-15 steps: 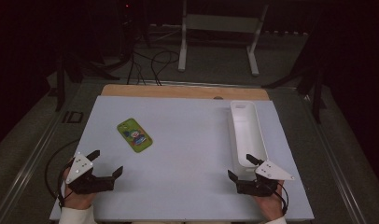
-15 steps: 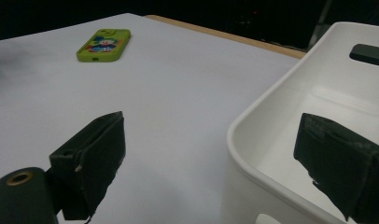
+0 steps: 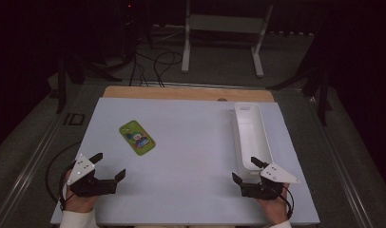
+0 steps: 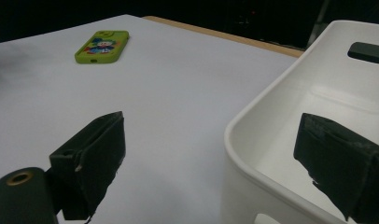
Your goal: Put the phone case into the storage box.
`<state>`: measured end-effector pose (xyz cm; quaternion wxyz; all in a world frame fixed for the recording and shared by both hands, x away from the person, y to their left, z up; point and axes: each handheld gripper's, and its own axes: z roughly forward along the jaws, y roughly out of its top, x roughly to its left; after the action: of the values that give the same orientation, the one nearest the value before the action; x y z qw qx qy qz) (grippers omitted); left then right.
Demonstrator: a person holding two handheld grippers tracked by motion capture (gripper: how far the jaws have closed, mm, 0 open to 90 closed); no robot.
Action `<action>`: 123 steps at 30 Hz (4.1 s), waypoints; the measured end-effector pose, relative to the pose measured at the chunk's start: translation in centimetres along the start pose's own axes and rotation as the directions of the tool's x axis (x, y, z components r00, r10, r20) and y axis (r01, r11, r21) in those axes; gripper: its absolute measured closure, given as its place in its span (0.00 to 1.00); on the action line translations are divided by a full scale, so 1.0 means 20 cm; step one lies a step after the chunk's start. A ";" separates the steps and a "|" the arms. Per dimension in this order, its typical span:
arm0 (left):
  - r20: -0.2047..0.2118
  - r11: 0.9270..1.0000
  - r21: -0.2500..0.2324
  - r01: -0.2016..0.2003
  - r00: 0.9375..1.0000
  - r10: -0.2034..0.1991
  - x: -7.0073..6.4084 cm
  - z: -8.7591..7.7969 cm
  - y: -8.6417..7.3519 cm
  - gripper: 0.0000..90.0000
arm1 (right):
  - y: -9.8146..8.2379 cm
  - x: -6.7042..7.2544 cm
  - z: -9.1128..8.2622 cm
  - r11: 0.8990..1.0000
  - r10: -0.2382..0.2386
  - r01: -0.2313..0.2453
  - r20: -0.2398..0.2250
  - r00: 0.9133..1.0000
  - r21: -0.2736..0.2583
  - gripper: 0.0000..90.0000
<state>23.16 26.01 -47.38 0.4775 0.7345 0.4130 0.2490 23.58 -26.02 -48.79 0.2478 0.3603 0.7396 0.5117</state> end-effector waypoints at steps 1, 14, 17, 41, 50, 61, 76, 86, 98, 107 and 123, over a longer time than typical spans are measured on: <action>-0.001 1.000 0.001 0.003 1.000 -0.003 0.00 0.00 0.00 0.00 | 0.00 0.00 0.00 1.000 0.000 0.000 0.000 1.000 -0.001 0.10; -0.009 0.999 0.047 0.000 1.000 0.001 -0.01 0.02 0.07 0.04 | 0.00 0.00 -0.01 1.000 0.004 -0.004 0.006 1.000 -0.008 0.10; -0.011 0.998 0.057 -0.017 1.000 0.017 -0.02 0.04 0.09 0.05 | 0.00 -0.01 -0.02 1.000 0.010 -0.010 0.008 1.000 -0.015 0.10; -0.003 0.998 0.034 -0.053 0.999 0.054 -0.04 0.20 0.22 0.09 | 0.00 0.00 -0.02 1.000 0.013 -0.013 0.014 1.000 -0.023 0.10; -0.004 0.998 0.038 -0.056 0.998 0.056 -0.03 0.24 0.25 0.11 | 0.00 0.00 -0.01 1.000 0.013 -0.012 0.016 1.000 -0.021 0.10; -0.012 0.997 0.043 -0.059 0.998 0.059 -0.02 0.31 0.27 0.12 | 0.00 0.00 -0.02 1.000 0.011 -0.011 0.019 1.000 -0.022 0.10; -0.030 0.996 0.068 -0.055 0.998 0.057 0.00 0.39 0.29 0.15 | 0.00 -0.01 -0.02 1.000 0.011 -0.011 0.020 1.000 -0.022 0.10; -0.027 0.994 0.090 -0.057 0.998 0.060 0.01 0.45 0.31 0.16 | 0.00 -0.01 -0.02 1.000 0.011 -0.010 0.019 1.000 -0.022 0.10; -0.028 0.991 0.126 -0.050 0.998 0.053 0.03 0.55 0.32 0.19 | 0.00 -0.01 -0.02 1.000 0.012 -0.011 0.019 1.000 -0.021 0.10; -0.027 0.990 0.137 -0.021 0.999 0.025 0.05 0.61 0.33 0.41 | 0.00 -0.01 -0.02 1.000 0.012 -0.011 0.019 1.000 -0.022 0.10; -0.020 0.986 0.167 -0.013 1.000 0.016 0.06 0.70 0.32 0.98 | 0.00 -0.01 -0.02 1.000 0.010 -0.010 0.020 1.000 -0.025 0.10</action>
<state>36.80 18.71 -47.46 0.4080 0.7722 0.4320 0.2247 23.35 -26.40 -48.69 0.2570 0.3659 0.7290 0.5183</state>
